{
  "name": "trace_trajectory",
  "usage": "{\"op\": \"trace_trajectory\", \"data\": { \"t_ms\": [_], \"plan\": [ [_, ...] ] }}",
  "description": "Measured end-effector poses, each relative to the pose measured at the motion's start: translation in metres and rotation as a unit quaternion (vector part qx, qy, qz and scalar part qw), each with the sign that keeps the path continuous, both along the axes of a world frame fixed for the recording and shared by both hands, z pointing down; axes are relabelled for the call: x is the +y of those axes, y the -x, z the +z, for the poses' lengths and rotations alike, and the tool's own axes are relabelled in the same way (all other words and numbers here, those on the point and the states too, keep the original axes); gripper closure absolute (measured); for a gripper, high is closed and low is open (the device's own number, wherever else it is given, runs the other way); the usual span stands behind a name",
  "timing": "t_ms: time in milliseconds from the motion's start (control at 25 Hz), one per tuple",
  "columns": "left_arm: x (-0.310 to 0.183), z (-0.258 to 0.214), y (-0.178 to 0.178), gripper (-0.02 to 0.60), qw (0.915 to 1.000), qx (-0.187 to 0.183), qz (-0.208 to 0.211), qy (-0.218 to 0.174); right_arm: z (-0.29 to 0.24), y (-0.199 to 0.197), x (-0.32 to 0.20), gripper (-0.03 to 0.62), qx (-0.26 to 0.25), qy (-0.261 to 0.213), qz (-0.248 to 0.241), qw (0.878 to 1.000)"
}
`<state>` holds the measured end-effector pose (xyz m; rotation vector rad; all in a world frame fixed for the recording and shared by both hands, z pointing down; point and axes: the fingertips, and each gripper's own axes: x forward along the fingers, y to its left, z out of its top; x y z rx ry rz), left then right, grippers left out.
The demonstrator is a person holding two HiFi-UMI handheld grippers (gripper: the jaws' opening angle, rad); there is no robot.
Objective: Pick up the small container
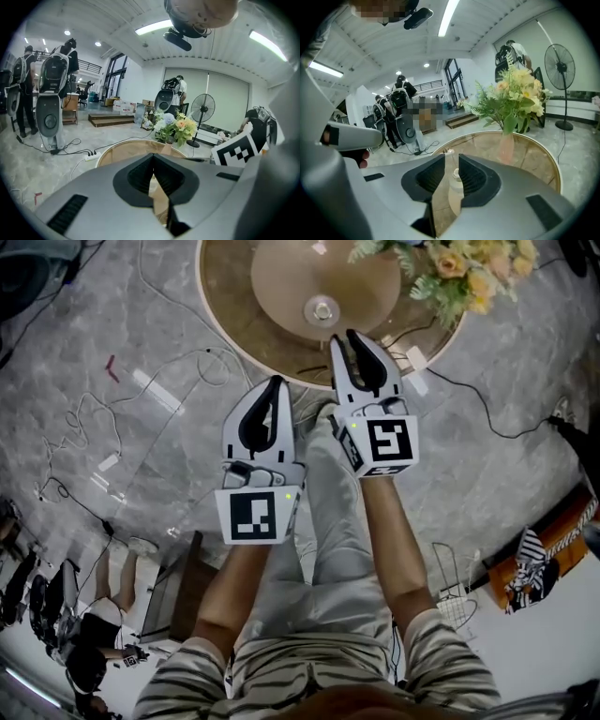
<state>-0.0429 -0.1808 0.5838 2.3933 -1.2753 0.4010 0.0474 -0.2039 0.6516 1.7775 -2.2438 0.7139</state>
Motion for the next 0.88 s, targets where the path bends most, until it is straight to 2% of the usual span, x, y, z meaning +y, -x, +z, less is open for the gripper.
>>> {"op": "trace_trajectory", "data": {
  "t_ms": [120,600,880],
  "plan": [
    [-0.005,0.008,0.000,0.581,1.0000,-0.002,0.000,0.002,0.016,0.003,-0.006,0.459,-0.010,0.009,-0.008,1.000],
    [-0.009,0.024,0.010,0.581,0.9999,-0.008,-0.006,0.006,0.074,0.014,-0.023,0.262,0.025,0.070,-0.022,0.997],
    [-0.012,0.029,0.013,0.583,0.9998,-0.012,-0.008,0.010,0.101,0.018,-0.039,0.209,0.072,0.064,-0.021,0.995]
  ]
}}
